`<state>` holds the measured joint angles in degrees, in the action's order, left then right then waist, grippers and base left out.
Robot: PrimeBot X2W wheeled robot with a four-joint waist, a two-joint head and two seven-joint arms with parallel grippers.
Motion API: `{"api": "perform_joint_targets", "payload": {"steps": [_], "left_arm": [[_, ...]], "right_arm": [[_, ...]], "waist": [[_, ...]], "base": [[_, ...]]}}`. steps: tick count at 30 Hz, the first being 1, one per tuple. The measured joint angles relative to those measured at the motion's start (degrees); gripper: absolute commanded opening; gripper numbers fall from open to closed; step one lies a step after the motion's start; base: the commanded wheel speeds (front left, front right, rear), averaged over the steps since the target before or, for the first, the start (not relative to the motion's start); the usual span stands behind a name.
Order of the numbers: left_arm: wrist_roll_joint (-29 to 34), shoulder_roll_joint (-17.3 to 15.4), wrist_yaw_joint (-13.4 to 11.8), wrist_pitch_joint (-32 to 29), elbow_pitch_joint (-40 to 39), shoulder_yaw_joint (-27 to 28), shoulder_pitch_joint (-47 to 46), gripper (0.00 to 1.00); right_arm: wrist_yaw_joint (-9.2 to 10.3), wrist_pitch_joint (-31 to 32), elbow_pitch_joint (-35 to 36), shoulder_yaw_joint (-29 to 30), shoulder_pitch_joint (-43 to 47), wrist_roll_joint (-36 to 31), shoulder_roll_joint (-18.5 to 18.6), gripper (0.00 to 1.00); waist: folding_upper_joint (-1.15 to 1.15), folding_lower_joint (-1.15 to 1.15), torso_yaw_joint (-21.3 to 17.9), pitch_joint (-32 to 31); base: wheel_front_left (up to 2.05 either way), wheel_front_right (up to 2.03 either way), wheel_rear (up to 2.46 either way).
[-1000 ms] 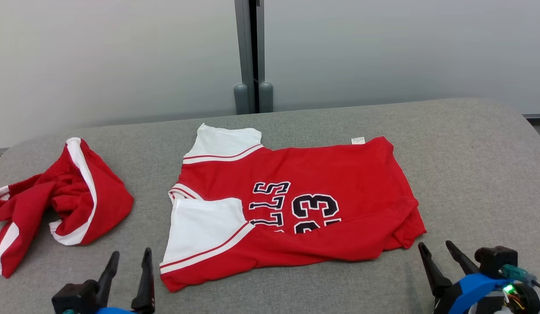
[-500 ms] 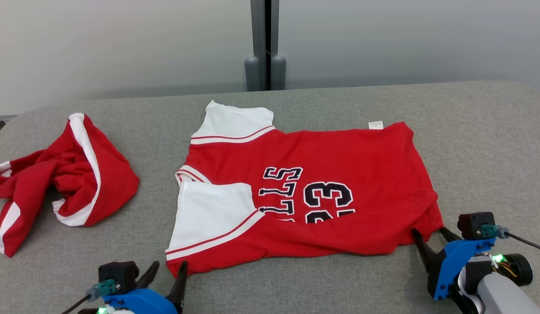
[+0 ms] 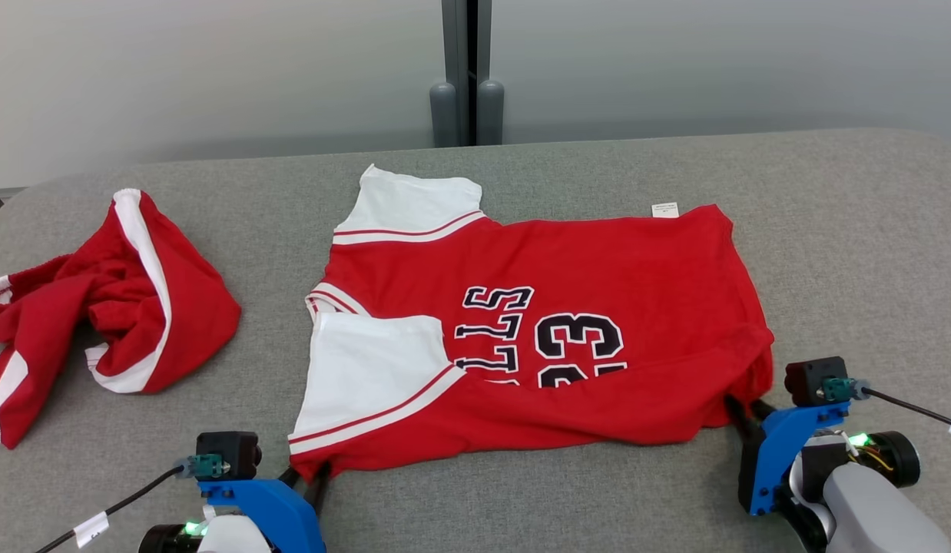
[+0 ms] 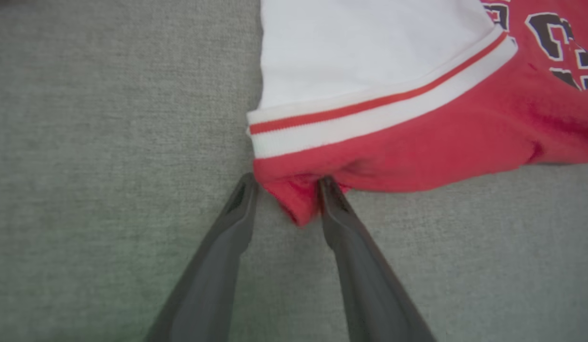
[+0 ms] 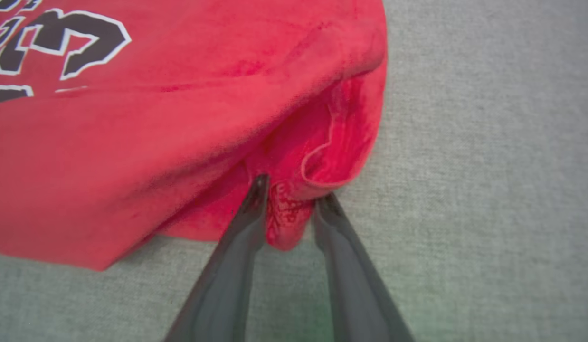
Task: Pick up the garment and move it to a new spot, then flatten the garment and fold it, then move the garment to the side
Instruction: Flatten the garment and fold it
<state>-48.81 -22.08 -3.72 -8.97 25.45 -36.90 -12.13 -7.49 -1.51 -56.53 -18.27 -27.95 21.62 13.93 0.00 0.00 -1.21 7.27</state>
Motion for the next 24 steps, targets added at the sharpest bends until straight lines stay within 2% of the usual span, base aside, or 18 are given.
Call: {"api": "perform_joint_targets", "payload": {"steps": [1, 7, 12, 16, 24], "left_arm": [[0.0, 0.0, 0.3, -0.1, 0.4, 0.0, -0.2, 0.0], [-1.1, -0.6, 1.6, 0.5, 0.6, 0.5, 0.5, 0.0], [-1.6, -3.5, 1.8, -0.4, -3.0, 0.5, 3.4, 0.0], [-1.9, -6.6, 1.7, -3.5, -7.7, -0.6, 6.7, 0.0], [-3.7, -12.4, -2.7, -7.9, -19.1, -0.7, 15.0, 0.0]], "right_arm": [[-0.01, 0.0, -0.1, -0.4, 0.0, 0.3, -0.1, 0.0], [-0.07, -1.6, -1.7, -0.8, 0.2, 1.7, 1.0, 0.0], [-0.07, -0.9, -1.7, -0.1, 2.5, 5.2, 1.6, 0.0], [-0.04, 2.5, 1.7, -0.9, 5.8, 8.8, 2.1, 0.0], [-0.09, 13.2, 12.0, -1.8, 13.4, 11.9, 6.2, 0.0]], "waist": [[0.0, 0.0, -0.1, -0.1], [0.01, 0.01, -0.2, -2.1], [0.01, 0.0, 0.1, -4.4], [0.0, 0.01, 0.1, -5.3], [0.0, 0.0, -0.4, -6.6]], "base": [[0.0, 0.0, 0.0], [0.0, 0.0, 0.0], [0.0, 0.0, 0.0], [0.0, 0.0, 0.0], [0.0, 0.0, 0.0]]}}
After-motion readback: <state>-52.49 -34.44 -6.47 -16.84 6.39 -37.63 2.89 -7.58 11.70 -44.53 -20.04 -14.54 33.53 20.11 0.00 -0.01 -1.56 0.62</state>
